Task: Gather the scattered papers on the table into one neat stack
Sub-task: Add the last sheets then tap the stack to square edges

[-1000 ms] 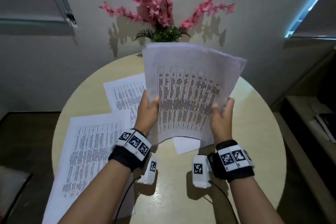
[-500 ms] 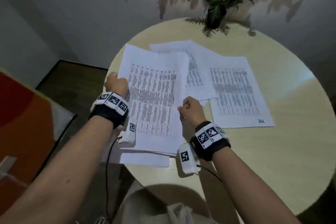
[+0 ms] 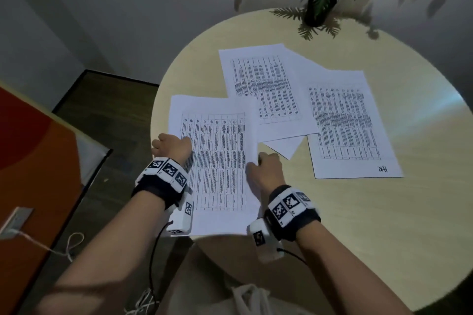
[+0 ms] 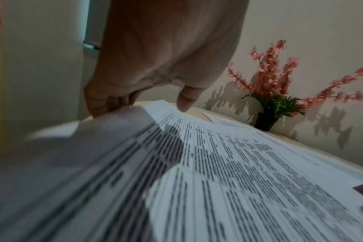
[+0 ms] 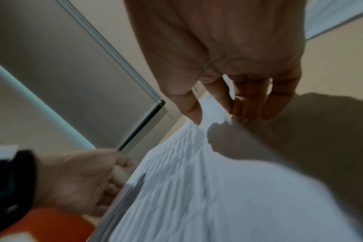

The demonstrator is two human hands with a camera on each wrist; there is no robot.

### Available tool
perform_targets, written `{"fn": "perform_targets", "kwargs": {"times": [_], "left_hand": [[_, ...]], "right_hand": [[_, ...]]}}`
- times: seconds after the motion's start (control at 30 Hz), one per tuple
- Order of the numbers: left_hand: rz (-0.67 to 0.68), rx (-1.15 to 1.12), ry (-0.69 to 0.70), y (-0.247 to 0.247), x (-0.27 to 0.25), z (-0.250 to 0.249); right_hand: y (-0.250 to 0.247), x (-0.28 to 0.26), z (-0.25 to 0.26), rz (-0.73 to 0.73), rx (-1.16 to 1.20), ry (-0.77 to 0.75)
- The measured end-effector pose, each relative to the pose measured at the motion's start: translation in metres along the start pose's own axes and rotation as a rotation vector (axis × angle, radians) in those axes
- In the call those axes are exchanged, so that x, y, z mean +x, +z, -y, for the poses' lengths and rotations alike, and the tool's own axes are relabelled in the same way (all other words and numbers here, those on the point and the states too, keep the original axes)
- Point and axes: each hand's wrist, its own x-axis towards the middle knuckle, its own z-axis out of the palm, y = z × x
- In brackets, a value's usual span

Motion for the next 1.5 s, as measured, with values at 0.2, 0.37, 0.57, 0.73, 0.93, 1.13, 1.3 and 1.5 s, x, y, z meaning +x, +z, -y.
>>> {"fn": "perform_targets", "kwargs": {"times": [0.2, 0.37, 0.57, 0.73, 0.93, 1.13, 1.3, 1.5], "left_hand": [[-0.026, 0.032, 0.181, -0.007, 0.015, -0.064], [0.049, 0.061, 0.33, 0.015, 0.026, -0.133], [0.088, 0.283, 0.27, 0.045, 0.05, -0.17], [0.043, 0.422, 0.362, 0.075, 0.06, -0.195], [0.241, 0.5, 0.548, 0.121, 0.024, -0.219], [0.433, 0.449, 0.644, 0.156, -0.02, -0.221], [0.484, 0.091, 0.893, 0.14, -0.058, -0.229], [0.512, -0.578, 1.062, 0.079, -0.112, -0.238]], "right_hand": [[-0.11, 0.048, -0.033, -0.291, -0.02, 0.094], [-0.185, 0.085, -0.086, -0.449, -0.197, 0.465], [-0.212, 0.098, -0.128, -0.402, -0.284, 0.65], [-0.207, 0.111, -0.132, -0.391, -0.157, 0.494], [-0.176, 0.109, -0.105, -0.398, 0.179, 0.439], [-0.135, 0.102, -0.091, -0.377, 0.409, 0.513], [-0.159, 0.08, -0.099, -0.516, 0.727, 0.447], [-0.233, 0.023, -0.052, -0.898, 0.732, -0.1]]}}
